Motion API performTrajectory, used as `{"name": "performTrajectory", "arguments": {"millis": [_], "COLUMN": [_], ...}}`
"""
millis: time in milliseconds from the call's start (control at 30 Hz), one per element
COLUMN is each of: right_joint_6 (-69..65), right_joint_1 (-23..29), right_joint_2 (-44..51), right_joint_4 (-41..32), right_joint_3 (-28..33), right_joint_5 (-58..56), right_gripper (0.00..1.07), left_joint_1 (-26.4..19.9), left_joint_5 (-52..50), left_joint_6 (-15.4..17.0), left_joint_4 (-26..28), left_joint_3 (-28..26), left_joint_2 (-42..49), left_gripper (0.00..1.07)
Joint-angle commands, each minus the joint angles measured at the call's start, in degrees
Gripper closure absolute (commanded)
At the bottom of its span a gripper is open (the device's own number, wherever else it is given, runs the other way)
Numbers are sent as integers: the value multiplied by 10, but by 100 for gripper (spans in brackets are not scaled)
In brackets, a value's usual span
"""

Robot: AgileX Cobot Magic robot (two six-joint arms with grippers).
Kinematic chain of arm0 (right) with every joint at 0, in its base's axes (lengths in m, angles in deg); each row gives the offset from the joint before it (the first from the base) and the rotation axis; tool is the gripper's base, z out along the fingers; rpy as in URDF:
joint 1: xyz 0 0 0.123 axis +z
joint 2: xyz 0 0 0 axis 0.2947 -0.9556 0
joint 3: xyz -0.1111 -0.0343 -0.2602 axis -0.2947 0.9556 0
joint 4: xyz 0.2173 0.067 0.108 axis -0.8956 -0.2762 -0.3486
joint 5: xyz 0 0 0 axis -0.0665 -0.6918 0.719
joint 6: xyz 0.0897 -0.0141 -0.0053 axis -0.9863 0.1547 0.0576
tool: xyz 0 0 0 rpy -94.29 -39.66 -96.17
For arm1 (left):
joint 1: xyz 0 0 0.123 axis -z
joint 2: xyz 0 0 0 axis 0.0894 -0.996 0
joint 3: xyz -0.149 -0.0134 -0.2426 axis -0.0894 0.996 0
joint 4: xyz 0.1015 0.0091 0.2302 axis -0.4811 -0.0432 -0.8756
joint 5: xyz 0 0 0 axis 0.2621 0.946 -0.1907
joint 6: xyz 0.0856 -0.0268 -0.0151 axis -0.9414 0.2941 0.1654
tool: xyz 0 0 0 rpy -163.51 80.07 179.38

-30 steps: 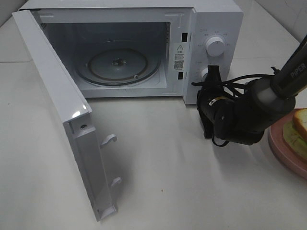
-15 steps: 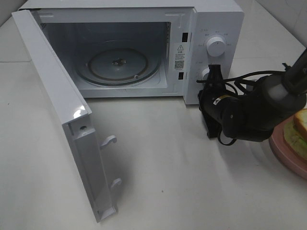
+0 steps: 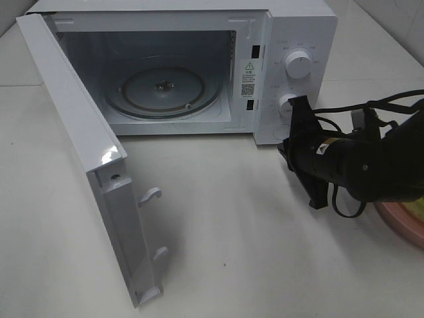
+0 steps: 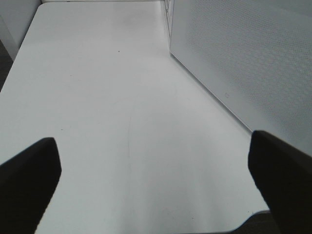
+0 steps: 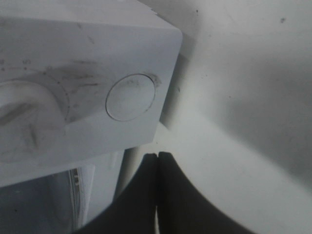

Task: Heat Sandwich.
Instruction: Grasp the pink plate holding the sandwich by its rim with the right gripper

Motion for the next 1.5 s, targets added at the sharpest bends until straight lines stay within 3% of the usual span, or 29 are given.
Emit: {"name": "performTrajectory", "arguments": {"millis": [33, 267, 500, 533, 833, 1133, 1500], "right_joint_6": [52, 201, 476, 567, 793, 788, 772], "right_joint_1": [0, 0, 0, 0, 0, 0, -38], "right_joint_2": [39, 94, 164, 183, 245, 296, 340], "right_joint_4": [10, 10, 14, 14, 22, 138, 165], "right_joint_3": [15, 22, 22, 22, 22, 16, -23], "right_joint_5": [-54, -207, -372, -416, -567, -672, -755], "right_gripper": [106, 103, 101, 100, 98, 92, 81], "left_joint_1": [2, 2, 2, 2, 2, 2, 2], "left_joint_5": [-7, -7, -7, -7, -7, -7, -7], "left_joint_6": [-1, -1, -1, -1, -1, -1, -1], "left_joint_4": [2, 2, 2, 2, 2, 2, 2], "left_joint_3": [1, 1, 1, 1, 1, 1, 1], "left_joint_2": [9, 9, 9, 9, 9, 9, 9], "left_gripper": [7, 7, 7, 7, 7, 7, 7]}}
